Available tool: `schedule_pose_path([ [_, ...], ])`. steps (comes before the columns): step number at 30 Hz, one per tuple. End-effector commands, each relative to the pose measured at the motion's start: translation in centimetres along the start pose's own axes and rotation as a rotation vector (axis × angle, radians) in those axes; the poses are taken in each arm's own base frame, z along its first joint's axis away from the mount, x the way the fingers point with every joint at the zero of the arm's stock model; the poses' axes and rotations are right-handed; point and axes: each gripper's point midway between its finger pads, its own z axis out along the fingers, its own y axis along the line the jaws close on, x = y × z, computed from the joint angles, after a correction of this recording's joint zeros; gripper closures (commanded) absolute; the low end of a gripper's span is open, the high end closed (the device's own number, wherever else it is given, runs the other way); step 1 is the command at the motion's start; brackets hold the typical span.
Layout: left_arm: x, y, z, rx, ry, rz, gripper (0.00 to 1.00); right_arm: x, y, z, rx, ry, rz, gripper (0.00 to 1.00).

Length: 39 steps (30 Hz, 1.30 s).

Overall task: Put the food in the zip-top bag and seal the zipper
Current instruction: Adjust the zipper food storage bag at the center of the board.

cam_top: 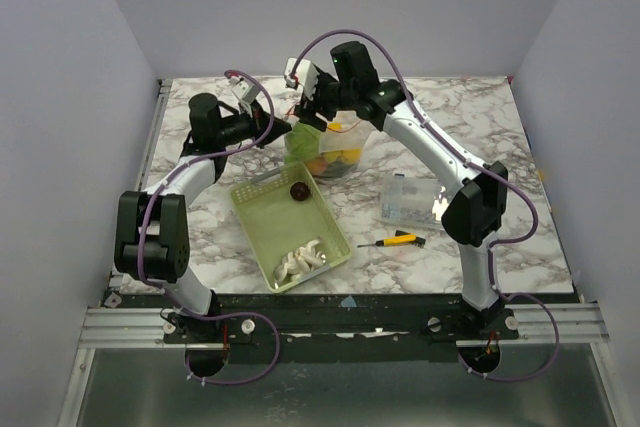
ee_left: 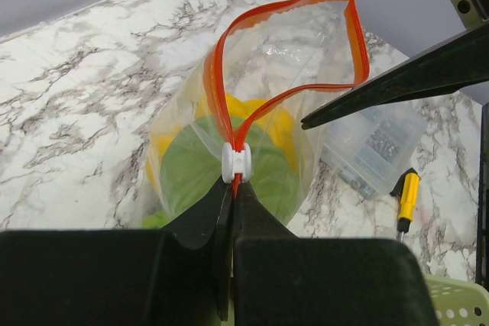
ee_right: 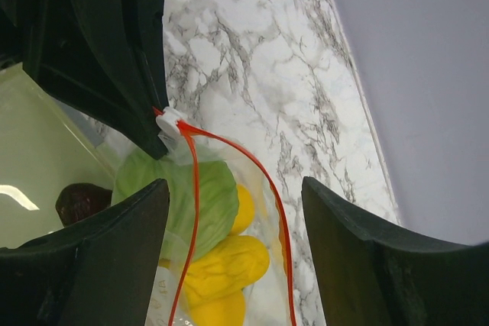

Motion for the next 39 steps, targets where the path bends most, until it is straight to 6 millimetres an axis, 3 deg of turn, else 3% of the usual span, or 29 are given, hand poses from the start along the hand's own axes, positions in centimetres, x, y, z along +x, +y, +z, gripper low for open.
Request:
schedule_pose_path([
  [1,-2.8,-2.3,-0.4,0.070,-0.031,0.128,1.00,1.4,-0.3,1.3,0.035,0.041,-0.060,0.28],
  [6,-3.2,-2.4,-0.3,0.072,-0.016,0.137,1.00,1.0,-0.2,1.9,0.043,0.032,-0.051,0.32],
  [10,-3.7,-1.6,-0.6,-0.011,-0.035,0.109,0.90,0.8,-1.4,1.8,0.126,0.028,0.003,0.60],
  [13,-4.7,-0.8,-1.5,-0.141,-0.068,0.062,0.58,0.6,-0.9,1.2,0.122,0.019,0.045,0.81],
  [16,-5.2,0.1,-3.0,-0.304,-0.119,-0.043,0.47,0.8,-0.4,1.0,0.121,0.016,0.084,0.95],
  [18,-5.7,0.0,-4.2,-0.385,-0.173,-0.118,0.31,0.9,-0.5,0.8,0.138,0.017,0.121,0.99],
  [25,-7.5,-0.1,-7.8,-0.630,-0.246,-0.377,0.34,0.2,-0.9,-0.5,0.207,-0.025,0.223,0.99],
  [30,-8.5,-1.8,-7.0,-0.567,-0.240,-0.551,0.41,-1.5,-1.8,-2.7,0.293,-0.095,0.277,0.99],
  [32,-10.0,-3.8,-5.5,-0.382,-0.260,-0.399,0.51,-1.6,-1.8,-3.4,0.287,-0.110,0.278,0.99],
  [33,-9.8,-5.0,-4.9,-0.286,-0.247,-0.304,0.53,-1.6,-1.6,-3.7,0.266,-0.121,0.272,0.99],
  [35,-9.5,-6.5,-4.2,-0.181,-0.259,-0.034,0.48,-1.2,-1.4,-4.1,0.219,-0.133,0.273,0.99],
  [39,-7.4,-5.5,-3.2,-0.159,-0.212,0.157,0.45,-0.4,-0.5,-4.6,0.119,-0.149,0.271,0.99],
])
